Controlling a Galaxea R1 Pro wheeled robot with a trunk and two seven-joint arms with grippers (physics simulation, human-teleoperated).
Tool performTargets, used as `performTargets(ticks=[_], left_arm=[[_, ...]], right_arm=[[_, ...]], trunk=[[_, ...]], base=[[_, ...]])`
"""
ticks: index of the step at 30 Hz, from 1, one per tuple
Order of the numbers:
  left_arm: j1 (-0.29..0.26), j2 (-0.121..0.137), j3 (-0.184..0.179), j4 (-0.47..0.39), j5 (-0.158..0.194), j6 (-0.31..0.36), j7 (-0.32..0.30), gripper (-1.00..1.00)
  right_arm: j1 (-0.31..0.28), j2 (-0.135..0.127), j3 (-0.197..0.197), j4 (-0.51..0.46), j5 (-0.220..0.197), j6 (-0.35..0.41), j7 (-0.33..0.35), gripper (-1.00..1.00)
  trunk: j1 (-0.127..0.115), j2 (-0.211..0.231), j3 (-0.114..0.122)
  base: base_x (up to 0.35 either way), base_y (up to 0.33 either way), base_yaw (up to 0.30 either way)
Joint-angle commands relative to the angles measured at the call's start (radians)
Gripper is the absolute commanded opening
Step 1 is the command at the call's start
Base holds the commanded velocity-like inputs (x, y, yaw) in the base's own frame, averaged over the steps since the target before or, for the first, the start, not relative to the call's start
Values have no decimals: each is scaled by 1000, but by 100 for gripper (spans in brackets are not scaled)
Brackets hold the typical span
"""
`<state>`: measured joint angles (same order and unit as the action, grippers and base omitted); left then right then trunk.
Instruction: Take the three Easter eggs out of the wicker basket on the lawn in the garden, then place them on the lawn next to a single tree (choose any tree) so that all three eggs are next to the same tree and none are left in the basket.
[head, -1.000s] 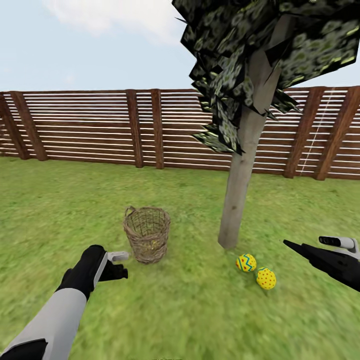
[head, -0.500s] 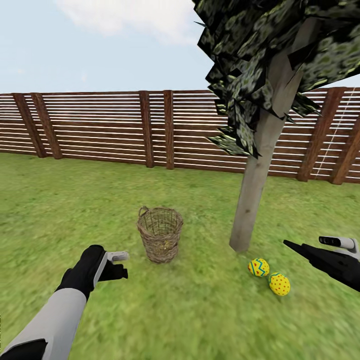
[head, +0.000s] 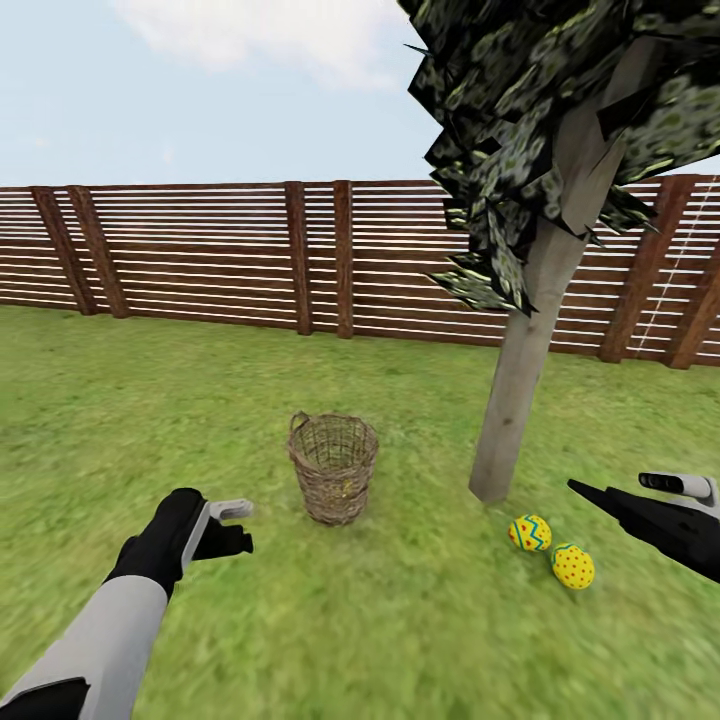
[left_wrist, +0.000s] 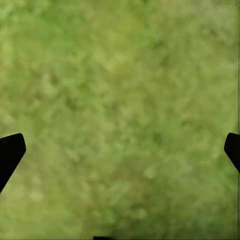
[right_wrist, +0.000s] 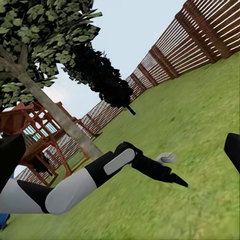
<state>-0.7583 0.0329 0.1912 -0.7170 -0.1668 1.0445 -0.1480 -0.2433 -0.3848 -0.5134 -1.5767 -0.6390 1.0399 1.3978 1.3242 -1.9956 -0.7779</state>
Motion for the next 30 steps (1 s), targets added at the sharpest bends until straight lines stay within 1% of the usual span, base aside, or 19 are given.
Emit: performTargets(ticks=[1, 4, 6, 15, 21, 30], left_arm=[[-1, 1, 2, -1, -3, 3, -10, 100], [0, 9, 2, -1, 15, 3, -10, 100], [0, 12, 2, -1, 22, 3, -10, 100], [0, 14, 2, -1, 28, 3, -10, 100], [1, 15, 1, 1, 29, 3, -10, 100], [1, 15, 1, 3, 29, 3, -10, 100]], right_arm=[[-1, 0, 0, 0, -3, 7, 0, 100], [-1, 0, 1, -1, -3, 7, -2, 100], [-1, 0, 0, -1, -3, 7, -3, 100], [-1, 0, -2, 1, -3, 7, 1, 100], [-1, 0, -2, 2, -2, 7, 2, 100], [-1, 0, -2, 4, -4, 7, 3, 100]], trunk=[[0, 0, -1], [0, 0, -1], [0, 0, -1], [0, 0, -1], [0, 0, 0], [0, 0, 7]], base=[[-6, 270, 0], [-4, 276, 0], [-2, 282, 0], [23, 228, 0], [174, 164, -44], [248, 176, -195]])
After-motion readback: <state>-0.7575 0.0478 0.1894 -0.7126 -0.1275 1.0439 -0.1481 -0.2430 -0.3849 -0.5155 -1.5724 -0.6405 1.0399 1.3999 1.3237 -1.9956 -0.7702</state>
